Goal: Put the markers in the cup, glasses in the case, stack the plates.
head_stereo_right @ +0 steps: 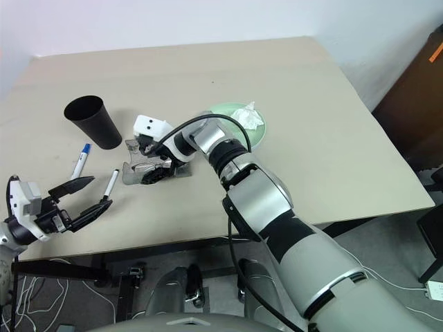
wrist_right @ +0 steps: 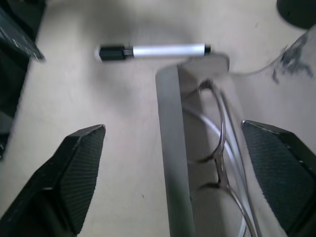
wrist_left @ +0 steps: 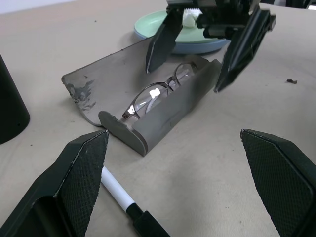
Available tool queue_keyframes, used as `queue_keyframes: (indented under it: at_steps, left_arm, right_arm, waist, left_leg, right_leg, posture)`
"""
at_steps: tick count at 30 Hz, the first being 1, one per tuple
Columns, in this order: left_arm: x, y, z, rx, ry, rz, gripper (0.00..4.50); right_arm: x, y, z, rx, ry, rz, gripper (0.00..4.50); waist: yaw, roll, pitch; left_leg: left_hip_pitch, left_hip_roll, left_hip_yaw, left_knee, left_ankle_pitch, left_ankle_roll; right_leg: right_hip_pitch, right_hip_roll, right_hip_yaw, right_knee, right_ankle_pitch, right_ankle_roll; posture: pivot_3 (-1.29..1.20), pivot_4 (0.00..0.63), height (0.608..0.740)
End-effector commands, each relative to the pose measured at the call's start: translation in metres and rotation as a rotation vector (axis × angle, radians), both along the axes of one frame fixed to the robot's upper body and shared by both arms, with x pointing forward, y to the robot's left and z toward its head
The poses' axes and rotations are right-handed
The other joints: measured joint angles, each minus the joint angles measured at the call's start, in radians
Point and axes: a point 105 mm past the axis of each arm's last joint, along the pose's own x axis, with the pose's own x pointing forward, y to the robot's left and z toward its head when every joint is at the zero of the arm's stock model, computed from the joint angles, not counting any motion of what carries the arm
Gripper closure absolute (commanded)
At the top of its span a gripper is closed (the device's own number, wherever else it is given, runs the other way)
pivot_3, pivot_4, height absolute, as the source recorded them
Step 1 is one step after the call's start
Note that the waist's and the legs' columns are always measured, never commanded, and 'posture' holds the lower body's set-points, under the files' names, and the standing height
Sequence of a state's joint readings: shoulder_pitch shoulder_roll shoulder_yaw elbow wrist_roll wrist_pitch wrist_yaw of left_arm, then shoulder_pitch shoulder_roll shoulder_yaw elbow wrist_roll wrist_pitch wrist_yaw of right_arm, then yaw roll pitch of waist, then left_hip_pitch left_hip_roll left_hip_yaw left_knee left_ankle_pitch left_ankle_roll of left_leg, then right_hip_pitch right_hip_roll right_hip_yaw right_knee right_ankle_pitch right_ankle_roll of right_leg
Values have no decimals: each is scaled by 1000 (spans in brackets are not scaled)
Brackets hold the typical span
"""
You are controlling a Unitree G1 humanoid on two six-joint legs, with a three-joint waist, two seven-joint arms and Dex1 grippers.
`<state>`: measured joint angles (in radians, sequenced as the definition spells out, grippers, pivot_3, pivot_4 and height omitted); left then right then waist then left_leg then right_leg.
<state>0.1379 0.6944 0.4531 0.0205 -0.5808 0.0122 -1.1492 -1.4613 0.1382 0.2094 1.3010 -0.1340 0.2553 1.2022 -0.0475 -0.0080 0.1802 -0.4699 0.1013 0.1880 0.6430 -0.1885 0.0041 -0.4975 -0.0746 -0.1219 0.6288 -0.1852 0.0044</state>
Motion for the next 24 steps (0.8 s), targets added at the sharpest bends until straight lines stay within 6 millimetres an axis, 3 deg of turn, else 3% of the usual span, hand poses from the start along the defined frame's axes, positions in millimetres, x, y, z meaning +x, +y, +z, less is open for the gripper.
queue_keyframes:
  at_steps: [1,4,7,11,14,17,19,24]
  left_arm:
    - [2,1,7,0,-34,-1,0]
    - [3,0,8,-1,-37,-3,0]
    - [3,0,8,-4,-41,-1,0]
    - [4,1,8,-5,-39,-1,0]
    - [6,1,9,-3,-41,-2,0]
    - [8,1,9,0,-45,0,0]
    - [8,2,9,5,-47,2,0]
    - [7,4,11,10,-49,7,0]
  right_arm:
    - [-3,11,35,115,23,16,51]
    - [5,9,56,234,58,-63,51]
    - [29,0,70,346,42,-258,663]
    - [47,-12,70,369,13,-394,2064]
    - [67,-27,63,388,-16,-588,3150]
    - [83,-41,58,367,-149,-711,4136]
    - [90,-51,48,373,-153,-794,4136]
    - [88,-52,23,304,-130,-813,4136]
  waist:
    - [0,0,0]
    - [0,0,0]
    - [2,0,0]
    - [1,0,0]
    - [-1,0,0]
    - [-2,0,0]
    - [-2,0,0]
    - [-4,0,0]
  left_leg:
    - [0,0,0,0,0,0]
    - [0,0,0,1,0,0]
    - [0,0,0,1,0,0]
    - [0,-1,0,1,0,0]
    - [0,0,0,1,0,0]
    - [0,0,0,1,0,0]
    - [0,-1,0,1,0,0]
    - [1,-1,0,3,0,0]
  right_leg:
    - [0,0,0,0,0,0]
    - [0,0,0,0,0,0]
    - [1,0,0,0,0,0]
    - [1,-1,0,0,0,0]
    - [1,-1,0,0,0,0]
    - [1,0,0,0,0,0]
    - [1,0,0,1,0,1]
    - [3,2,0,1,1,2]
  posture:
    - [0,150,740]
    - [0,150,740]
    - [0,150,740]
    - [0,150,740]
    - [0,150,740]
    - [0,150,740]
    - [0,150,740]
    - [0,150,740]
